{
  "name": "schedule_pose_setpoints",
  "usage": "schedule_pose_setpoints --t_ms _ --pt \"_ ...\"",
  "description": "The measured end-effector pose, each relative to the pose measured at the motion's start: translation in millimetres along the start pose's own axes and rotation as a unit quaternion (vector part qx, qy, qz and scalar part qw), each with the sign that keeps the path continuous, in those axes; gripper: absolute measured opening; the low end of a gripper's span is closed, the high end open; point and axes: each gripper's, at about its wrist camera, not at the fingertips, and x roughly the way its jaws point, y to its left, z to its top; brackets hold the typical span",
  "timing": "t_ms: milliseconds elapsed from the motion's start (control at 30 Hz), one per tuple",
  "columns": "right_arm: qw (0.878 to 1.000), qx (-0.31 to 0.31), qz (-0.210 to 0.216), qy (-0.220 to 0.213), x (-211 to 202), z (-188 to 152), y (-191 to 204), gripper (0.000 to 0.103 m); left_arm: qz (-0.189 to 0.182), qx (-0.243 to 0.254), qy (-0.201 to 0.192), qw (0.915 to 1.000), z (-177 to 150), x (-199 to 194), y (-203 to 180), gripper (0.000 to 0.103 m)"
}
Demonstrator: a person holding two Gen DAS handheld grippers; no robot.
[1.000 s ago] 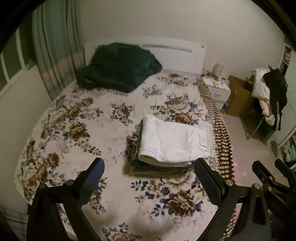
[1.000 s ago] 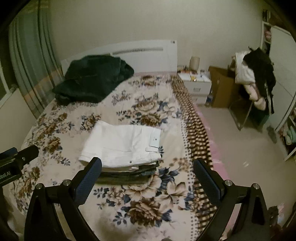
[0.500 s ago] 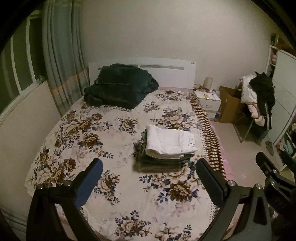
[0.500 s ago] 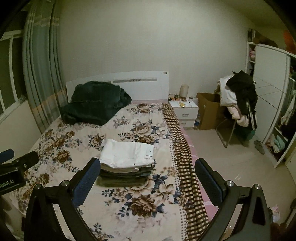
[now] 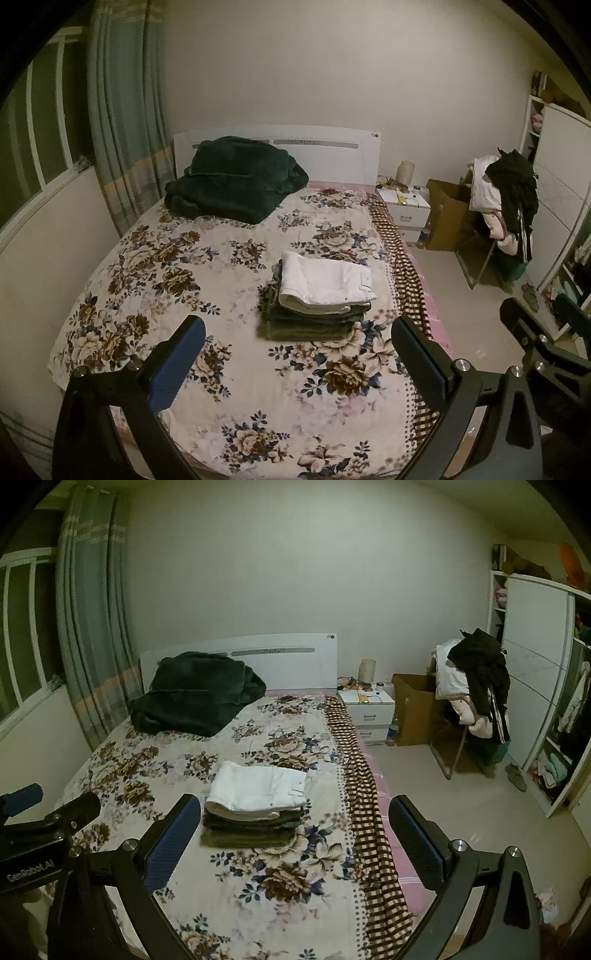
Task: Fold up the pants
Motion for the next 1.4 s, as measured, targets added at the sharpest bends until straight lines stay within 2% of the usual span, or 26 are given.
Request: schedule_pose_setpoints --t_ms 367,800,1400 --pt "1.000 -0.005 0.020 0.008 12.2 2.8 -11.2 0.103 0.022 -0.006 0.004 0.9997 -7.1 -2.6 -9.3 0.103" --pt "0.999 -0.008 0.026 0.025 33.1 -1.5 -20.8 0.103 0.028 -0.005 0.012 0.9995 -11.1 2.2 -12.0 0.103" --pt "0.999 -0.011 0.026 0.024 37.0 -1.8 -23.7 0.103 0.034 -0.004 0.006 0.9994 -10.8 1.0 -10.3 0.103"
